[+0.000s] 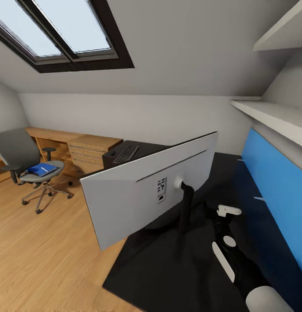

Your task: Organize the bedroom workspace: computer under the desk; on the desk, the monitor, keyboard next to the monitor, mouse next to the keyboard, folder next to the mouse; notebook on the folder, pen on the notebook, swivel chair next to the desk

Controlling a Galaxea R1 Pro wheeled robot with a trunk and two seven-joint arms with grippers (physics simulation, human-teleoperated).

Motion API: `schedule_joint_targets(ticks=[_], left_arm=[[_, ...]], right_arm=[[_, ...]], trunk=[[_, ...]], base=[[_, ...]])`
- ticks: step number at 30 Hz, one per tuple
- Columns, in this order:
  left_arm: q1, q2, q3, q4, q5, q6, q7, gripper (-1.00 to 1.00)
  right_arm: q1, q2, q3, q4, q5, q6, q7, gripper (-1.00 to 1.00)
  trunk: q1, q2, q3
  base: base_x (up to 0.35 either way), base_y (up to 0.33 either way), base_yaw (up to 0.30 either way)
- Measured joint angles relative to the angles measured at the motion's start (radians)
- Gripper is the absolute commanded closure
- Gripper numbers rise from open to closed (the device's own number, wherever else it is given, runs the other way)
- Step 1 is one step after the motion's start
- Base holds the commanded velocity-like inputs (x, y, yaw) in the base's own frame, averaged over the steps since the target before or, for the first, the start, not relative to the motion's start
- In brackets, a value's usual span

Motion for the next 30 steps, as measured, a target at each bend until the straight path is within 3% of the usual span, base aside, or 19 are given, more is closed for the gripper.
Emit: schedule_joint_targets(ticks=[4, 9, 16, 24, 25, 30], left_arm=[[0.0, 0.0, 0.0, 0.0, 0.0, 0.0, 0.0, -1.0], [0.0, 0.0, 0.0, 0.0, 0.0, 0.0, 0.0, -1.0], [0.0, 0.0, 0.0, 0.0, 0.0, 0.0, 0.0, -1.0], [0.0, 0.0, 0.0, 0.0, 0.0, 0.0, 0.0, -1.0], [0.0, 0.0, 0.0, 0.0, 0.0, 0.0, 0.0, -1.0], [0.0, 0.0, 0.0, 0.0, 0.0, 0.0, 0.0, -1.0]], right_arm=[[0.0, 0.001, -0.001, 0.001, -0.001, 0.024, -0.001, -1.0], [-0.001, 0.002, -0.018, 0.0, -0.006, 0.184, -0.036, -1.0], [-0.003, 0.005, -0.05, -0.002, -0.015, 0.253, -0.091, -1.0], [-0.002, 0.022, -0.069, -0.115, -0.029, 0.276, -0.123, -1.0], [-0.001, 0.041, -0.071, -0.142, -0.031, 0.278, -0.13, -1.0], [0.016, 0.057, -0.07, -0.148, -0.028, 0.267, -0.145, -1.0]], trunk=[[0.0, 0.0, 0.0], [-0.001, 0.0, 0.0], [-0.001, 0.0, 0.0], [0.0, 0.0, 0.0], [0.0, 0.0, 0.0], [0.0, 0.0, 0.0]], base=[[-0.307, 0.087, 0.0], [-0.105, 0.055, 0.0], [-0.016, 0.007, 0.0], [-0.241, 0.001, 0.0], [-0.327, 0.017, 0.0], [-0.3, 0.141, 0.0]])
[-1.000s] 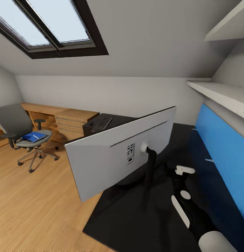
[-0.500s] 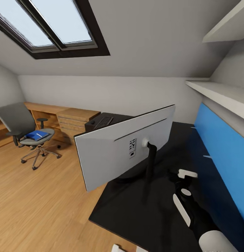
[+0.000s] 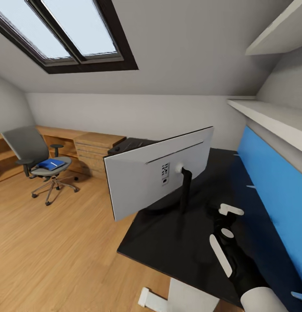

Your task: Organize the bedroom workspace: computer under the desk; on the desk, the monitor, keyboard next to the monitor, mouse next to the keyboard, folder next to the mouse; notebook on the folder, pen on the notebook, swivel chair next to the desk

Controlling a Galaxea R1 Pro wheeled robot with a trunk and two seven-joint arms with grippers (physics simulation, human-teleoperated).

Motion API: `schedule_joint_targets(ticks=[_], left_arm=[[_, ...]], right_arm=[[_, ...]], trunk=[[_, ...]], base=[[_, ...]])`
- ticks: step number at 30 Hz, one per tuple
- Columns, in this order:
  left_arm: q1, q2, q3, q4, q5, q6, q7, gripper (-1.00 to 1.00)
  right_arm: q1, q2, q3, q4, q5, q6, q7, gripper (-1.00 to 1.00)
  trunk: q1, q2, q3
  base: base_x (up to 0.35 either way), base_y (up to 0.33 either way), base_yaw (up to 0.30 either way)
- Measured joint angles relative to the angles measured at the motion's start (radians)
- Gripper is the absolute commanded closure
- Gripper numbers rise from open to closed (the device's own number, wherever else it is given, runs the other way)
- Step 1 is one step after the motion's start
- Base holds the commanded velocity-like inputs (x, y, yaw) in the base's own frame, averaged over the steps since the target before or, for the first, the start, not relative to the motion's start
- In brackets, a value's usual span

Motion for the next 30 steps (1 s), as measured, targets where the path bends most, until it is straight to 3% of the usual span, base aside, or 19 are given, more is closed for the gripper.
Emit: schedule_joint_targets(ticks=[7, 14, 20, 22, 24, 30], left_arm=[[0.0, 0.0, 0.0, 0.0, 0.0, 0.0, 0.0, -1.0], [0.0, -0.002, -0.002, 0.0, 0.0, 0.0, 0.0, -1.0], [0.0, -0.007, -0.018, 0.0, 0.0, 0.0, 0.0, -1.0], [0.0, -0.008, -0.02, 0.0, 0.0, 0.0, 0.0, -1.0], [0.0, -0.011, -0.021, 0.0, 0.0, 0.0, 0.0, -1.0], [0.0, -0.014, -0.022, 0.0, 0.0, 0.0, 0.0, -1.0]], right_arm=[[0.004, 0.005, 0.025, 0.042, 0.003, -0.003, 0.01, -1.0], [0.004, 0.006, 0.152, 0.078, 0.008, -0.012, 0.016, -1.0], [-0.005, 0.032, 0.176, 0.201, 0.013, -0.149, 0.015, -1.0], [-0.022, 0.046, 0.179, 0.255, 0.015, -0.174, 0.013, -1.0], [-0.088, 0.059, 0.18, 0.345, 0.023, -0.192, 0.013, -1.0], [-0.216, 0.064, 0.178, 0.541, 0.027, -0.205, 0.029, -1.0]], trunk=[[-0.001, 0.0, 0.0], [-0.001, 0.0, 0.0], [-0.001, 0.0, 0.0], [0.0, 0.0, 0.0], [0.0, 0.0, 0.0], [-0.001, 0.0, 0.0]], base=[[-0.121, 0.247, 0.0], [0.033, 0.107, 0.0], [0.002, 0.006, 0.0], [0.001, 0.001, 0.0], [0.0, 0.0, 0.0], [0.0, 0.0, 0.0]])
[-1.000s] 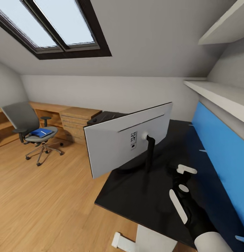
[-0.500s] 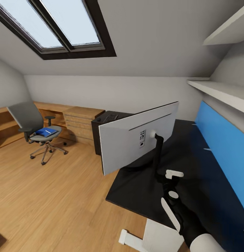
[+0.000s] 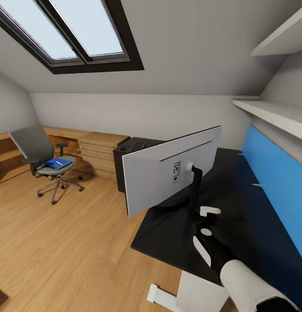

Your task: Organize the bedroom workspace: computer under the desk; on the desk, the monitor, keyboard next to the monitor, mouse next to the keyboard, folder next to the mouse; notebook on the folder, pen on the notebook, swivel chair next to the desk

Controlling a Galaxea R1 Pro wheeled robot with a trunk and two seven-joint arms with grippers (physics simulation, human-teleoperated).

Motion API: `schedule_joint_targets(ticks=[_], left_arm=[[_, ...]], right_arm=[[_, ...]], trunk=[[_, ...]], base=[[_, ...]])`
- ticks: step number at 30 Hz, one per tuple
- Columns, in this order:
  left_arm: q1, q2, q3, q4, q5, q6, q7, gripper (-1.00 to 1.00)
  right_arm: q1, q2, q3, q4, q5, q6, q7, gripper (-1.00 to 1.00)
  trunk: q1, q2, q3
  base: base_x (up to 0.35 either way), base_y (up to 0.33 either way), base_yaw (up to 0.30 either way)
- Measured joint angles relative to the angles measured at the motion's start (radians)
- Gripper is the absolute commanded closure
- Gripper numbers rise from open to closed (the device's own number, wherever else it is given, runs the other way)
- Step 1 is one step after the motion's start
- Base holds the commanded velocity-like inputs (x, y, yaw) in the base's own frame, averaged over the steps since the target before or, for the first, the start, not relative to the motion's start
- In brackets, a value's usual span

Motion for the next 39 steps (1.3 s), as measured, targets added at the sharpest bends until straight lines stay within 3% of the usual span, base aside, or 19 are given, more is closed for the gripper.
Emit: schedule_joint_targets(ticks=[5, 10, 14, 39], left_arm=[[0.0, -0.006, -0.002, 0.0, -0.002, -0.001, 0.0, -1.0], [0.0, -0.007, -0.007, 0.0, -0.014, -0.001, 0.0, -1.0], [0.0, -0.007, -0.011, 0.0, -0.03, -0.003, -0.001, -1.0], [0.0, -0.008, -0.011, 0.0, -0.034, -0.001, -0.002, -1.0]], right_arm=[[-0.071, -0.001, -0.003, 0.149, 0.0, -0.053, 0.097, -1.0], [-0.081, 0.0, -0.003, 0.183, 0.0, -0.117, 0.126, -1.0], [-0.083, 0.002, -0.001, 0.195, 0.0, -0.164, 0.133, -1.0], [-0.082, -0.001, -0.001, 0.234, -0.002, -0.204, 0.13, -1.0]], trunk=[[0.0, 0.0, 0.0], [0.0, 0.0, 0.0], [0.0, 0.0, 0.0], [0.0, 0.0, 0.0]], base=[[0.0, 0.0, 0.0], [0.0, 0.0, 0.0], [0.0, 0.0, 0.0], [0.123, 0.0, 0.0]])
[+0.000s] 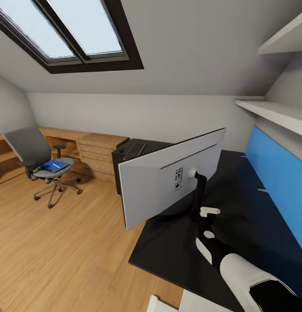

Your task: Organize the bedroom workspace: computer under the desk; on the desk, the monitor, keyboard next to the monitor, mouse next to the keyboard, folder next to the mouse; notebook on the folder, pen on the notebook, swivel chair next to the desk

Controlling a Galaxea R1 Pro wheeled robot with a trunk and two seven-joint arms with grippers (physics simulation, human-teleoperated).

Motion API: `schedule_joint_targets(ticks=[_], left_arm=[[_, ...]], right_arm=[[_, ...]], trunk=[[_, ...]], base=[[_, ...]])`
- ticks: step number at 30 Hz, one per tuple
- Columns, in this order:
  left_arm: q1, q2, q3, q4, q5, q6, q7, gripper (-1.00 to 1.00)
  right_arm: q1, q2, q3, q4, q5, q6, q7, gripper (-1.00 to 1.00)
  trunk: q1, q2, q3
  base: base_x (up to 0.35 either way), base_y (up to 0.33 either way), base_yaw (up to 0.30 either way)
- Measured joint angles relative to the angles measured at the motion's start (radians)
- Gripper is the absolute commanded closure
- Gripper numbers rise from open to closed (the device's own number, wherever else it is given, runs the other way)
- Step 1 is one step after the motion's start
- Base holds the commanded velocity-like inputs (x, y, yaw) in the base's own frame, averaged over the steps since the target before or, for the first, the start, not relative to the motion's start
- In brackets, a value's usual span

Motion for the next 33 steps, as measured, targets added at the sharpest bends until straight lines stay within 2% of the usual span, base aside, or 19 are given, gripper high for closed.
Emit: schedule_joint_targets(ticks=[28, 29, 33], left_arm=[[0.0, 0.0, 0.0, 0.0, 0.001, 0.0, 0.002, -1.0], [0.0, 0.0, 0.0, 0.0, 0.002, 0.0, 0.002, -1.0], [0.0, 0.0, 0.0, 0.0, 0.002, 0.0, 0.002, -1.0]], right_arm=[[0.0, 0.0, 0.001, 0.0, 0.001, 0.0, 0.0, -1.0], [0.0, 0.0, 0.002, 0.0, 0.001, 0.0, 0.0, 1.0], [0.0, 0.0, -0.004, 0.0, 0.001, 0.002, -0.002, 1.0]], trunk=[[0.0, 0.0, 0.0], [0.0, 0.0, 0.0], [0.0, 0.0, 0.0]], base=[[0.082, 0.0, 0.0], [0.011, 0.0, 0.0], [0.001, 0.0, 0.0]])
